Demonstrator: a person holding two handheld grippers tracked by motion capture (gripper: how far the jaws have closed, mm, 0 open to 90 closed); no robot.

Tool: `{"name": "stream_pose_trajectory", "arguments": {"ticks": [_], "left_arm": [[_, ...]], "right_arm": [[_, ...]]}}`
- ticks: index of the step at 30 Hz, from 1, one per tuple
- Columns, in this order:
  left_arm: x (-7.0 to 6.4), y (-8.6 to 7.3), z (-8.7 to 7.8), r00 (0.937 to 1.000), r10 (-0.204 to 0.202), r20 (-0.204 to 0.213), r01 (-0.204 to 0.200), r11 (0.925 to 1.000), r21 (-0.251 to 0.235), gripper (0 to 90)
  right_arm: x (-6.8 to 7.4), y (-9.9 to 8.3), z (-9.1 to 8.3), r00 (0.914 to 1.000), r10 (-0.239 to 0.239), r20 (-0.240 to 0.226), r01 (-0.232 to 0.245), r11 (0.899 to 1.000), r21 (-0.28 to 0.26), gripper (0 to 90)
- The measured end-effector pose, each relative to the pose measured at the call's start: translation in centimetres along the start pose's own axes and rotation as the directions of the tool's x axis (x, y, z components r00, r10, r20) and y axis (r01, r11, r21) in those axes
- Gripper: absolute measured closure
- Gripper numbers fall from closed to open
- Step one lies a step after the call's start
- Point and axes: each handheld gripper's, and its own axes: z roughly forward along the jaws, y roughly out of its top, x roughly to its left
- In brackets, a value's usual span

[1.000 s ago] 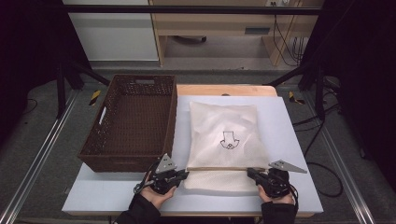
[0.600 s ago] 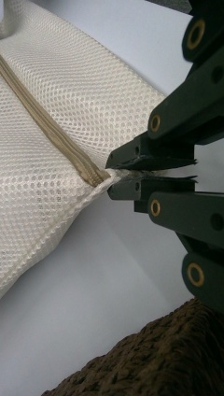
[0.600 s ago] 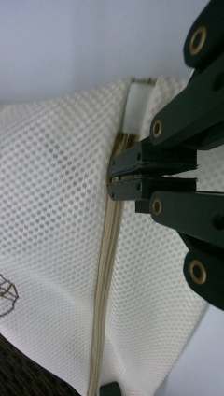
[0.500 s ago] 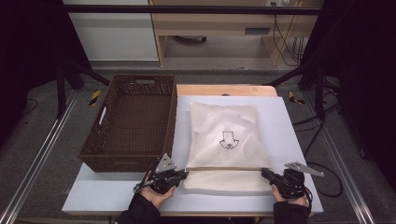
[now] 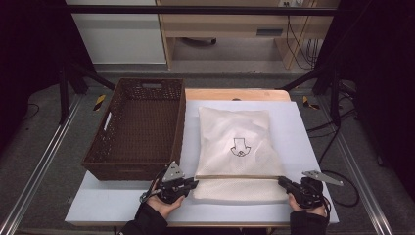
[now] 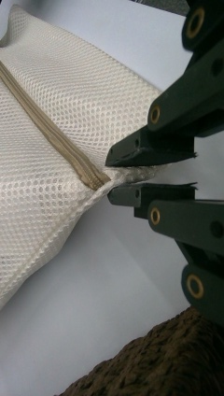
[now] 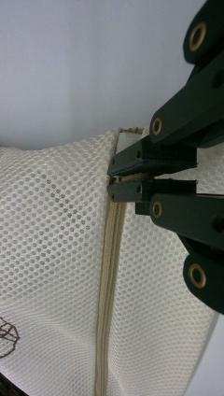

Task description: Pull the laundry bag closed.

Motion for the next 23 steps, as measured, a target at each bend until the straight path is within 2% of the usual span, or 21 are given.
{"name": "stream_pose_trajectory", "arguments": {"ticks": [5, 8, 14, 18, 23], "left_arm": [[0.1, 0.1, -0.6, 1.0000, 0.001, 0.009, -0.001, 0.9996, -0.030, 62.0], [0.0, 0.1, -1.0, 0.9998, 0.012, 0.015, -0.011, 0.9988, -0.047, 54.8], [-0.1, -0.1, -1.8, 0.9981, 0.027, 0.055, -0.024, 0.9982, -0.055, 41.5], [0.3, -0.2, -2.4, 0.9978, 0.022, 0.063, -0.017, 0.9973, -0.072, 37.3], [1.0, -0.7, -3.0, 0.9988, 0.024, 0.042, -0.021, 0.9973, -0.071, 34.0]], "right_arm": [[0.0, 0.2, -0.5, 0.9993, -0.018, 0.033, 0.019, 0.999, -0.042, 76.8], [0.0, 0.3, -0.8, 0.9974, -0.039, 0.060, 0.043, 0.996, -0.078, 68.6], [0.1, 0.5, -1.1, 0.9870, -0.105, 0.122, 0.123, 0.981, -0.152, 44.8], [0.0, 0.6, -1.1, 0.9851, -0.113, 0.130, 0.134, 0.976, -0.169, 34.0], [-0.2, 0.6, -1.1, 0.9844, -0.120, 0.129, 0.142, 0.974, -0.179, 29.4]]}}
